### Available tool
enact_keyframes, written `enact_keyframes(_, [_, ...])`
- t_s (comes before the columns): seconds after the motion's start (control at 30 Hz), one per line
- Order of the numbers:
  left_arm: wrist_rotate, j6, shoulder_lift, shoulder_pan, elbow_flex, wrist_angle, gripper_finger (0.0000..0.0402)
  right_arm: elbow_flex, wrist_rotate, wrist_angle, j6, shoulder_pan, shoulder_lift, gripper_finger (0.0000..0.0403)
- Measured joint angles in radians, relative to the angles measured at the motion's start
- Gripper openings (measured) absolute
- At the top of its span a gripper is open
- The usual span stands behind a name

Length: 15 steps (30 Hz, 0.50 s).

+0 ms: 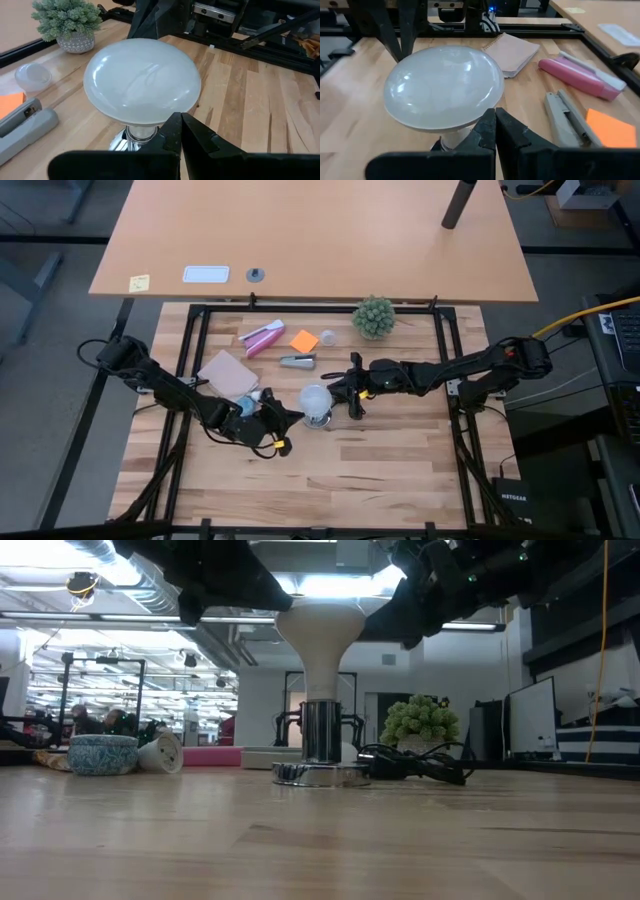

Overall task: Screw lightbulb
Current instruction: Insert the lightbulb on the lamp

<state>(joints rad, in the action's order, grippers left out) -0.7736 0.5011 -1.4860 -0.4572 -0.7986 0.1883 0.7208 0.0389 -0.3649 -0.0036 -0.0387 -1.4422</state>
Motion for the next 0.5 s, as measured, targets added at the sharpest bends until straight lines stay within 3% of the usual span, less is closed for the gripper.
enact_keyframes(0.33, [-0.06,0.001,0.0,0.0,0.0,0.0,0.0001,0.0,-0.028,0.059,0.026,0.0,0.003,0.0004])
enact_keyframes(0.5, [-0.078,0.003,0.0,0.002,0.0,-0.001,0.0001,-0.001,-0.121,0.088,0.026,-0.002,0.001,0.0004])
